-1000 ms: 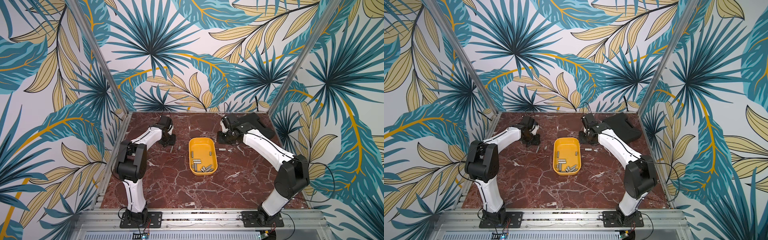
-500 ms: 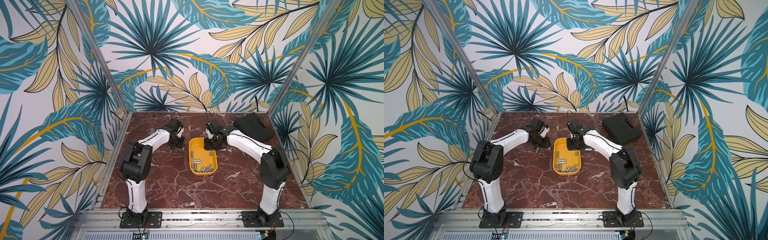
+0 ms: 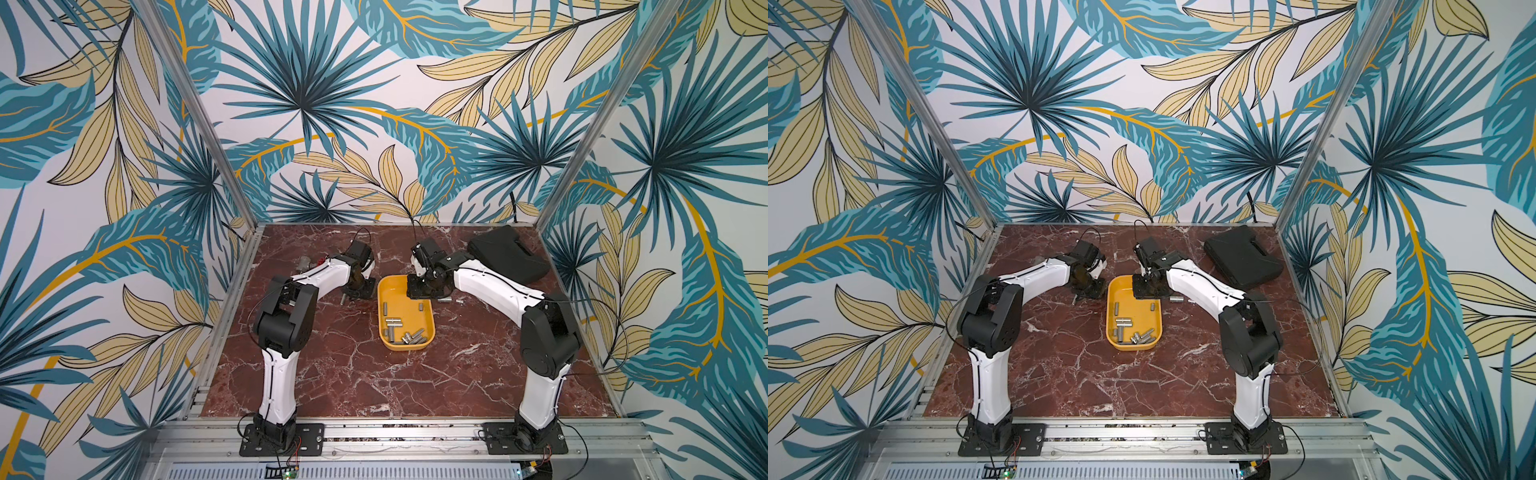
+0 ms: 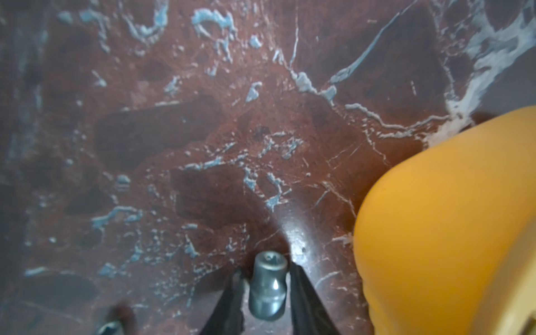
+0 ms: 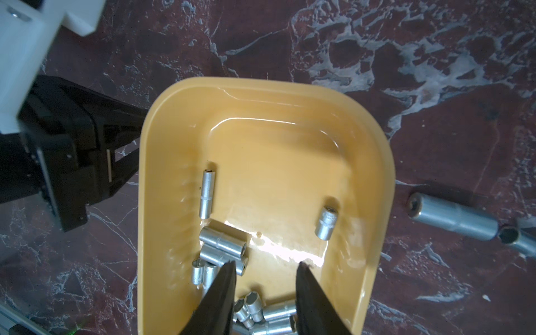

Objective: Take out the socket from the storage box
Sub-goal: Pick up the socket head at the center of the board, then place the socket head at the center of the board.

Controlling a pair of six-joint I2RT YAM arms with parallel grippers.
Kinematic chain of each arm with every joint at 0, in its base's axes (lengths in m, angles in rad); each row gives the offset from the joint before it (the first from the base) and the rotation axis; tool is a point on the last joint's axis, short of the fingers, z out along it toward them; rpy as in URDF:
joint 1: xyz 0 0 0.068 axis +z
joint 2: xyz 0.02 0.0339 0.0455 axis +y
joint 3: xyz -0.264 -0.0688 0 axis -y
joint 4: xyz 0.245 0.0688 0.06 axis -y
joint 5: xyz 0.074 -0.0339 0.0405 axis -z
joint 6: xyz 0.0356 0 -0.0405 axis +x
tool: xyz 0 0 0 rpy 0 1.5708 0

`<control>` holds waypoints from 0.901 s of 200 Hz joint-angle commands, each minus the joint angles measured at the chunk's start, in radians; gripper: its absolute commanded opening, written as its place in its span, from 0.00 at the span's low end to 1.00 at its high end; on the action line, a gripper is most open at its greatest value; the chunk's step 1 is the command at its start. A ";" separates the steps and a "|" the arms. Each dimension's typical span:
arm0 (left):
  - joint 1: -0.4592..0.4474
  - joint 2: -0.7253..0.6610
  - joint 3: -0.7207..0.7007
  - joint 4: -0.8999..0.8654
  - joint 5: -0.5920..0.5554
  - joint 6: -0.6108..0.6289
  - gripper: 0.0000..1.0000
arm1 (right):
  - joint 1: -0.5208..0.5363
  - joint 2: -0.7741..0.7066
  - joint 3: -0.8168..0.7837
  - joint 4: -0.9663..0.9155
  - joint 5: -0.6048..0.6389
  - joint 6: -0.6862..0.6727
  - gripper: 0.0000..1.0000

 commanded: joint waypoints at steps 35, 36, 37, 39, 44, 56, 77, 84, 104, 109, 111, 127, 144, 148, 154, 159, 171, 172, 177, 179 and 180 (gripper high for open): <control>-0.023 0.017 0.037 -0.027 -0.061 0.022 0.15 | 0.004 0.002 -0.011 0.001 -0.004 0.013 0.37; -0.023 0.015 0.036 -0.027 -0.061 0.021 0.15 | 0.004 0.002 -0.012 0.001 -0.004 0.014 0.37; -0.023 0.013 0.035 -0.027 -0.062 0.021 0.15 | 0.004 0.002 -0.011 0.001 -0.005 0.013 0.37; -0.023 0.009 0.034 -0.026 -0.066 0.020 0.15 | 0.004 0.001 -0.011 0.002 -0.006 0.013 0.37; -0.023 -0.004 0.031 -0.024 -0.074 0.019 0.14 | 0.004 0.002 -0.012 0.001 -0.006 0.012 0.37; -0.020 -0.043 0.016 -0.016 -0.098 0.018 0.14 | 0.004 0.001 -0.010 0.000 -0.006 0.012 0.37; 0.025 -0.127 -0.019 -0.011 -0.118 0.015 0.14 | 0.004 -0.001 -0.006 -0.002 -0.008 0.008 0.37; 0.049 -0.155 -0.034 -0.011 -0.115 0.013 0.14 | 0.004 0.000 -0.006 -0.002 -0.007 0.007 0.37; 0.120 -0.211 -0.088 -0.010 -0.111 0.022 0.15 | 0.004 0.002 -0.008 0.002 -0.012 0.007 0.37; 0.136 -0.217 -0.098 -0.015 -0.111 0.025 0.14 | 0.004 0.003 -0.008 0.004 -0.014 0.007 0.37; 0.142 -0.217 -0.100 -0.017 -0.111 0.026 0.15 | 0.004 0.005 -0.008 0.006 -0.015 0.007 0.37; 0.178 -0.210 -0.122 -0.033 -0.103 0.038 0.15 | 0.006 0.010 -0.009 0.012 -0.025 0.011 0.37; 0.195 -0.191 -0.147 -0.028 -0.092 0.040 0.15 | 0.006 0.014 -0.009 0.015 -0.031 0.012 0.37; 0.197 -0.186 -0.153 -0.023 -0.091 0.037 0.14 | 0.006 0.013 -0.009 0.015 -0.031 0.012 0.37; 0.199 -0.177 -0.161 -0.020 -0.088 0.034 0.15 | 0.007 0.012 -0.010 0.015 -0.031 0.012 0.37; 0.201 -0.170 -0.166 -0.015 -0.086 0.032 0.15 | 0.007 0.013 -0.010 0.014 -0.030 0.011 0.37; 0.202 -0.155 -0.176 -0.007 -0.085 0.026 0.15 | 0.007 0.011 -0.009 0.012 -0.028 0.009 0.37; 0.202 -0.154 -0.176 -0.006 -0.085 0.026 0.14 | 0.007 0.011 -0.008 0.012 -0.029 0.009 0.37; 0.204 -0.150 -0.179 -0.002 -0.084 0.023 0.14 | 0.007 0.010 -0.009 0.012 -0.027 0.008 0.37; 0.204 -0.148 -0.180 0.000 -0.084 0.023 0.15 | 0.007 0.008 -0.009 0.010 -0.027 0.008 0.37; 0.204 -0.147 -0.180 0.001 -0.082 0.024 0.15 | 0.008 0.009 -0.008 0.011 -0.027 0.008 0.37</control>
